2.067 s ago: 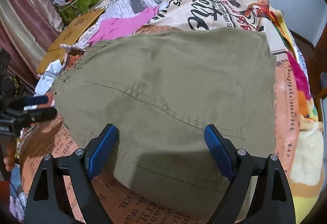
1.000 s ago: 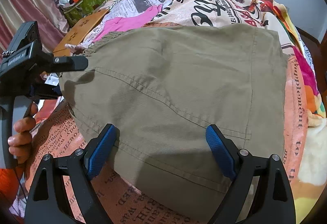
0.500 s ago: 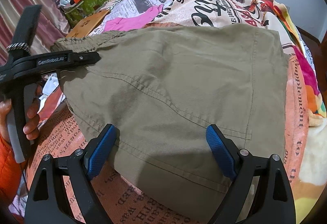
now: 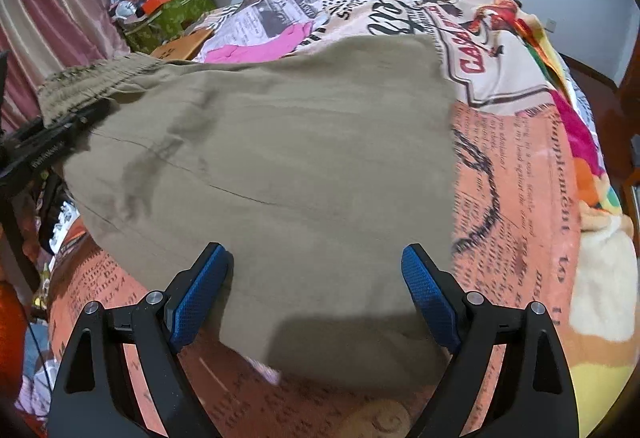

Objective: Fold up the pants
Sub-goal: 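Lift the waistband with the left tool and fold it over the legs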

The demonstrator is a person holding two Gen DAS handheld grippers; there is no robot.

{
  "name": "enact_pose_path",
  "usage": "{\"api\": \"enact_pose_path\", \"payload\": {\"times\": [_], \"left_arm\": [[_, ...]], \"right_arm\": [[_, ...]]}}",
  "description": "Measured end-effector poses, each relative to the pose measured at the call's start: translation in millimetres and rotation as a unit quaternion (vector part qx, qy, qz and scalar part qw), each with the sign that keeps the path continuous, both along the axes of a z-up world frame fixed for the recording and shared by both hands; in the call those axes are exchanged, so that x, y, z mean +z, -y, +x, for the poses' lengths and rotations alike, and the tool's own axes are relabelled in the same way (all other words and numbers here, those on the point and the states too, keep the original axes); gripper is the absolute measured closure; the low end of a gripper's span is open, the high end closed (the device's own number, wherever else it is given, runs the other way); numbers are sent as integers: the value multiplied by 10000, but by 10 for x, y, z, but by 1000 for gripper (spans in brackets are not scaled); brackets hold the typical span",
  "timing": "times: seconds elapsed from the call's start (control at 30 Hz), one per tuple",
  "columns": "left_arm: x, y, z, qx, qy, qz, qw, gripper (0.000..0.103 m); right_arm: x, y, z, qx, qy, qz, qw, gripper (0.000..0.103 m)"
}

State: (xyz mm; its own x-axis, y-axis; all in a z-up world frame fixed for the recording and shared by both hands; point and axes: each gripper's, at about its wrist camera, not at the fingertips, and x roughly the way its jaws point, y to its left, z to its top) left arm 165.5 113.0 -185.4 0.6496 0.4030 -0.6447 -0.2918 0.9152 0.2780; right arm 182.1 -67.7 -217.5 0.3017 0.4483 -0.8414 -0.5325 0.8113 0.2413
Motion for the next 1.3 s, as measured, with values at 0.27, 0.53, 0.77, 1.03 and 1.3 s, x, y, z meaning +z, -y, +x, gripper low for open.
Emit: {"api": "enact_pose_path", "payload": {"times": [0.27,0.53,0.77,1.03,1.3], "left_arm": [[344,523,26,-577,462,559,9957,67],[585,906,257,-1387,467,-506,9879,75],[628,1218,483,-1880,215,-1266,9737,76],[485,1420,595,-2256,-284,-1895,9552,76],[365,1551,630,-2647,-696,-2250,9351,44]], "right_arm": [[102,365,-34,-544,213,-47,9983,15],[-116,552,-28,-771,-123,113,9969,16],[-139,581,-33,-780,-190,254,9964,16],[-167,597,-22,-802,-247,366,9958,16],[-172,594,-16,-802,-254,377,9957,16]]}}
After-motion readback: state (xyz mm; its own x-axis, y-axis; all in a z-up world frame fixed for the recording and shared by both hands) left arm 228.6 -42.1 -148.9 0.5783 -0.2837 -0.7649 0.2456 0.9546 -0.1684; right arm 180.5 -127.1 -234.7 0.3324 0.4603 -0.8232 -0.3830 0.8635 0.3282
